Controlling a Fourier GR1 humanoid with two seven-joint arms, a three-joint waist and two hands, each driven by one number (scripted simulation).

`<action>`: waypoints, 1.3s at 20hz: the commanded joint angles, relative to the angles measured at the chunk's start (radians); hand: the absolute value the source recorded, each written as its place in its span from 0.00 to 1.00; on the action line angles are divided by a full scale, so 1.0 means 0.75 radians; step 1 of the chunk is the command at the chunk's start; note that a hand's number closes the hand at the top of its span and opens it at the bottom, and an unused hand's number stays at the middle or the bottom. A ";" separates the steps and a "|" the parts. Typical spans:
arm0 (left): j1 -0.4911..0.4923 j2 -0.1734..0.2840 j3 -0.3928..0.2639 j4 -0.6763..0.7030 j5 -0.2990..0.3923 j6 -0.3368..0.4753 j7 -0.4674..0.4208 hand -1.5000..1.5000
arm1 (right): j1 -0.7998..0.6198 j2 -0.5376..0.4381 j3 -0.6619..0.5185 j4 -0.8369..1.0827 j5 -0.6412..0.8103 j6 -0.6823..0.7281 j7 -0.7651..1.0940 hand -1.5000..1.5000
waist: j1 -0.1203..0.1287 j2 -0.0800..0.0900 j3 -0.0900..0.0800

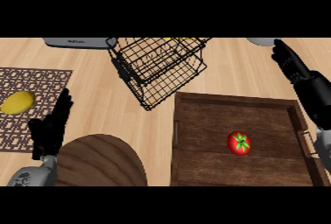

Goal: Pick the tomato from the tray and place it in the tiered basket

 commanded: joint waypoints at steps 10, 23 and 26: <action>0.013 0.004 -0.027 -0.154 0.162 -0.182 0.157 0.50 | 0.359 0.291 0.225 -0.144 0.049 -0.144 -0.066 0.00 | -0.073 0.012 0.043; 0.044 0.034 0.014 -0.269 0.174 -0.197 0.267 0.50 | 0.342 -0.296 0.132 -0.552 0.510 0.125 0.020 0.00 | -0.070 0.005 0.035; 0.091 0.024 -0.006 -0.282 0.175 -0.217 0.245 0.50 | 0.324 -0.470 0.208 -0.616 0.548 0.343 0.129 0.00 | -0.049 0.006 0.032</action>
